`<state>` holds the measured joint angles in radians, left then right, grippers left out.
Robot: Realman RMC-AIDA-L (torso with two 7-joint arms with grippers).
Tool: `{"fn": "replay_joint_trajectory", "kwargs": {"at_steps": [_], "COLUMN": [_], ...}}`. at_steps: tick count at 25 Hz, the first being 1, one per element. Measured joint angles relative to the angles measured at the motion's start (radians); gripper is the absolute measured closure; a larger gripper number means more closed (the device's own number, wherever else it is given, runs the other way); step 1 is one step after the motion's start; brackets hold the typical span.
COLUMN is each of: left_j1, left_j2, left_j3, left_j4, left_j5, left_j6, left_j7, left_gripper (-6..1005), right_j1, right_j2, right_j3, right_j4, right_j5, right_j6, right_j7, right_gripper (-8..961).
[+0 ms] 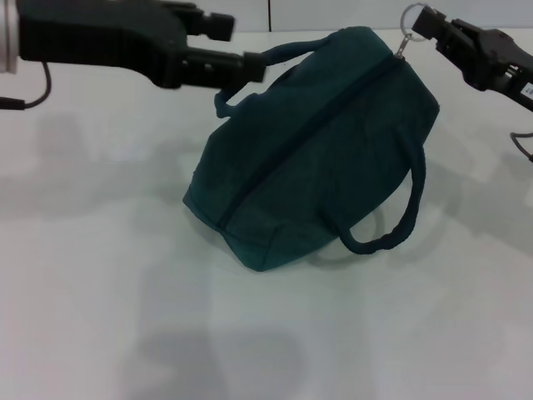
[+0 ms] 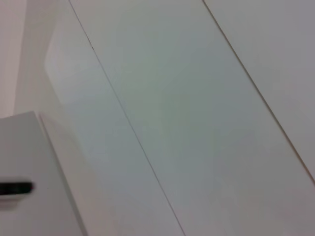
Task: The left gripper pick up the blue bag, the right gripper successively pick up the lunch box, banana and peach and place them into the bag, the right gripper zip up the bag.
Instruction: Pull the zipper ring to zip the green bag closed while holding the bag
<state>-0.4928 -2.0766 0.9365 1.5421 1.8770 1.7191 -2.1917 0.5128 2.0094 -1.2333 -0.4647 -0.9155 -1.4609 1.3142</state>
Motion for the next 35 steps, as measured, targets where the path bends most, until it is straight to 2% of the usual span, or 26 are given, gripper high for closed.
{"fn": "replay_joint_trajectory", "kwargs": {"at_steps": [4, 8, 12, 15, 23, 31, 35], "left_j1": [0.032, 0.062, 0.083, 0.079, 0.039, 0.026, 0.031], "left_j2": [-0.009, -0.012, -0.012, -0.013, -0.011, -0.013, -0.014], "left_j3": [0.087, 0.239, 0.39, 0.478, 0.577, 0.708, 0.746], "left_j4": [0.141, 0.229, 0.306, 0.343, 0.387, 0.394, 0.408], "left_j5": [-0.008, 0.052, 0.203, 0.308, 0.363, 0.547, 0.599], "left_j6": [0.02, -0.075, -0.226, -0.275, -0.271, -0.324, -0.347], "left_j7": [-0.044, -0.145, -0.257, -0.318, -0.436, -0.521, -0.533], "left_gripper": [240, 241, 243, 244, 247, 249, 251], "right_j1": [0.007, 0.018, 0.023, 0.029, 0.038, 0.044, 0.044], "right_j2": [0.001, 0.002, 0.002, 0.003, 0.003, 0.003, 0.003], "right_j3": [-0.001, -0.003, -0.006, -0.007, -0.007, -0.009, -0.009], "right_j4": [0.0, 0.006, 0.012, 0.014, 0.025, 0.025, 0.025], "right_j5": [-0.003, -0.003, -0.003, -0.006, -0.007, -0.008, -0.008], "right_j6": [0.001, 0.005, 0.007, 0.008, 0.011, 0.012, 0.011], "right_j7": [0.008, 0.01, 0.01, 0.01, 0.011, 0.011, 0.011], "right_gripper": [902, 902, 901, 901, 900, 898, 898]}}
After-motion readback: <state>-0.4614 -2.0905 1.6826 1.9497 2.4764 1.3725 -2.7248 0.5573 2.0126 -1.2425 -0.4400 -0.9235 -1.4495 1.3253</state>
